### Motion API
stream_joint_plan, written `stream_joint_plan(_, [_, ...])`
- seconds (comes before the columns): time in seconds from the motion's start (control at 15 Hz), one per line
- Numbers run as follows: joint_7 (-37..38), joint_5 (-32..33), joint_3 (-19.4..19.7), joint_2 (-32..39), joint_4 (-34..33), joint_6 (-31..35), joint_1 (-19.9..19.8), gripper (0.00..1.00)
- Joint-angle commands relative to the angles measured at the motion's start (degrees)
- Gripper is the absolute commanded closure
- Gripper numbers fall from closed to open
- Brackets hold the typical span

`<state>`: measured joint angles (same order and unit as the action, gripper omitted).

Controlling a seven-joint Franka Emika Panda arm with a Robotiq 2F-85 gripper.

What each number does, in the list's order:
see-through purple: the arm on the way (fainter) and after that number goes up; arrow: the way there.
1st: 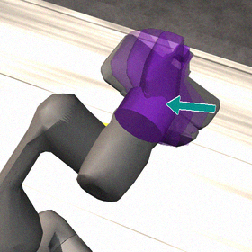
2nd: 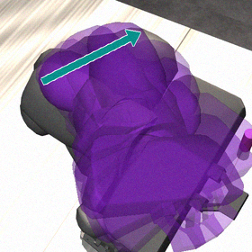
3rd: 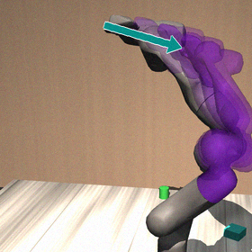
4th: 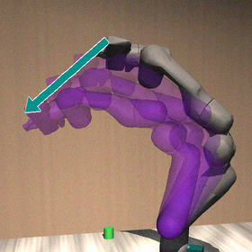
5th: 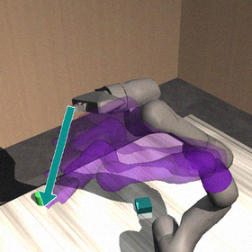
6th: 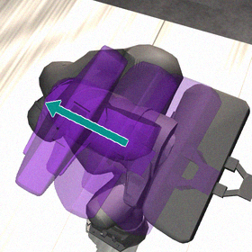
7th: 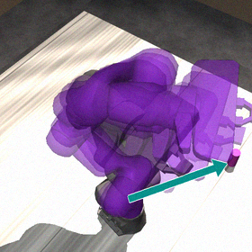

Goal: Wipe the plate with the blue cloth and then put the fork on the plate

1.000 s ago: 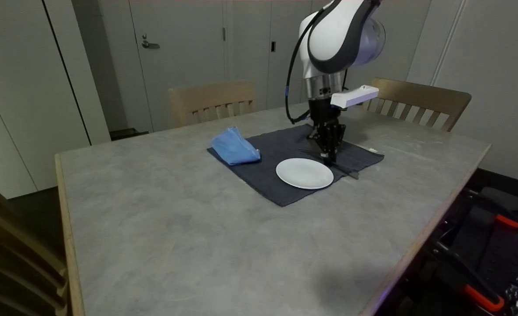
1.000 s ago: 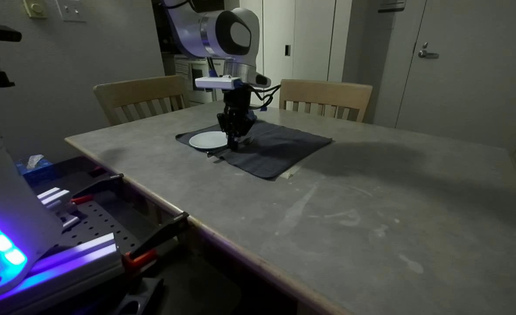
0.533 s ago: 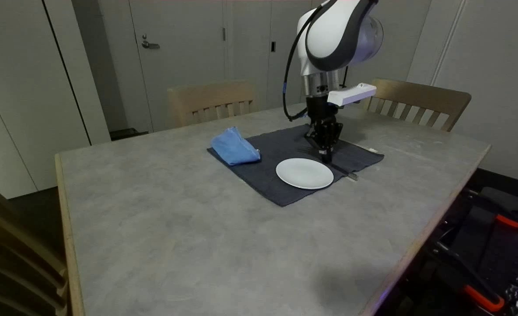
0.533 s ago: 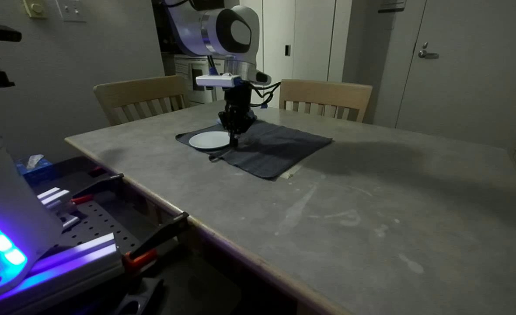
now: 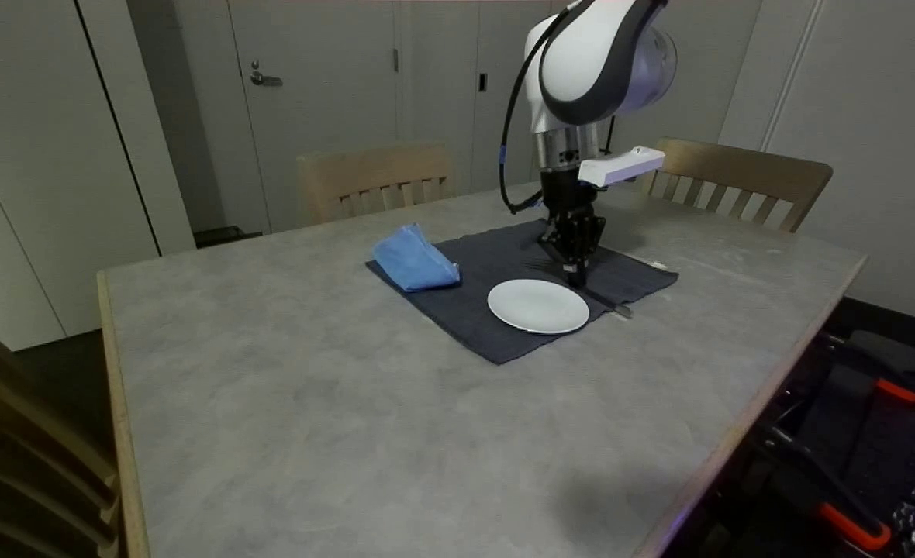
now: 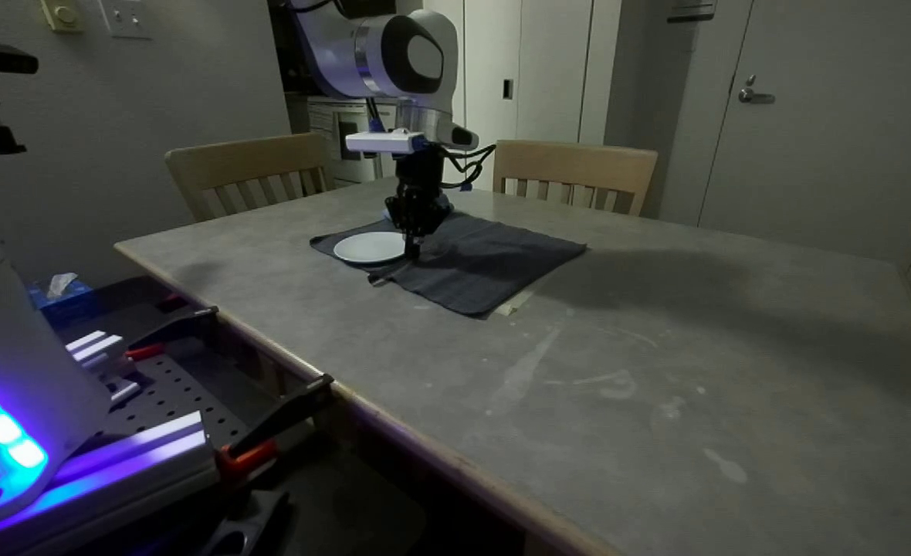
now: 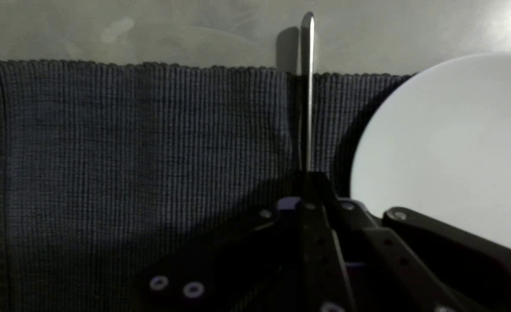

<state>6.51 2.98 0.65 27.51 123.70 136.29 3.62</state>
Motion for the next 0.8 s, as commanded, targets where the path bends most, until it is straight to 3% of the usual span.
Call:
stream_joint_plan(0.0, [1.7, -0.2, 0.0, -1.6, 0.3, -3.7, 0.7, 0.99])
stream_joint_plan(0.4, [3.3, -0.7, -0.5, -2.2, -0.8, -11.3, 1.0, 0.99])
stream_joint_plan(0.73, [-0.1, -1.1, -1.8, -3.0, -0.4, -10.8, 0.4, 0.99])
